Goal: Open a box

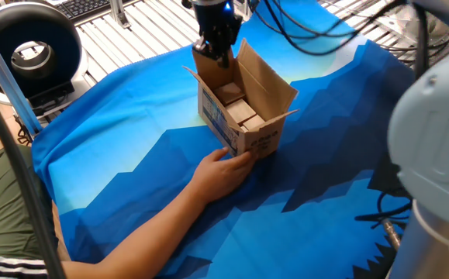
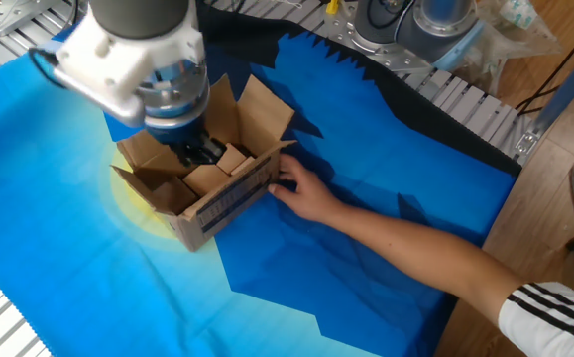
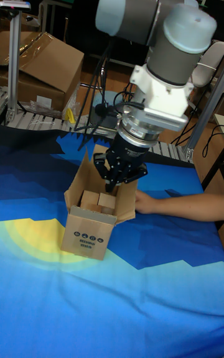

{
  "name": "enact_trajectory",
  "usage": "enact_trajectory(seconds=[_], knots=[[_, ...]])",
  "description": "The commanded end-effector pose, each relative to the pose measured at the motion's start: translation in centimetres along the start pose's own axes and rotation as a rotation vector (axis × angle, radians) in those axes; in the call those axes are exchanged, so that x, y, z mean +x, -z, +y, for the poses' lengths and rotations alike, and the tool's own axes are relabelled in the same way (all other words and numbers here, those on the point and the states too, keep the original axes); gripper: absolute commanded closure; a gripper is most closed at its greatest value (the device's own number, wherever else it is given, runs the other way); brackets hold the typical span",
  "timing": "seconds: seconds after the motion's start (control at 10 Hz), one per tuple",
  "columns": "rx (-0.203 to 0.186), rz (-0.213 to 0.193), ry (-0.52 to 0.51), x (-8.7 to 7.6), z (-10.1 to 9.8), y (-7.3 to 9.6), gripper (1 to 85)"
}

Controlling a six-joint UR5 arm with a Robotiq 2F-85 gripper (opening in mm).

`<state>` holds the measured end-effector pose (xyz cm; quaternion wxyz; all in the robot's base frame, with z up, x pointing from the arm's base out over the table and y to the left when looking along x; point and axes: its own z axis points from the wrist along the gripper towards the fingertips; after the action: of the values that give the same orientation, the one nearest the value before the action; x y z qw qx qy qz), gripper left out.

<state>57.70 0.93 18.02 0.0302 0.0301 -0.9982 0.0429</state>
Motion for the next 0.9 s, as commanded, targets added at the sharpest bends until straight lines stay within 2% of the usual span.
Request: enact_trajectory(seconds=[0.0, 0.2, 0.3, 0.5, 0.8], knots=[[-0.102, -0.084, -0.155, -0.8, 0.7, -1.2, 84.3], [-0.134, -0.096, -0.203, -0.9, 1.3, -1.0, 84.3], [-0.139, -0.104, -0.202, -1.0, 1.3, -2.1, 84.3], [-0.164, -0.146, -0.186, -1.9, 1.9, -4.2, 84.3], [-0.184, -0.173, -0.122, -2.6, 2.5, -4.3, 84.3]])
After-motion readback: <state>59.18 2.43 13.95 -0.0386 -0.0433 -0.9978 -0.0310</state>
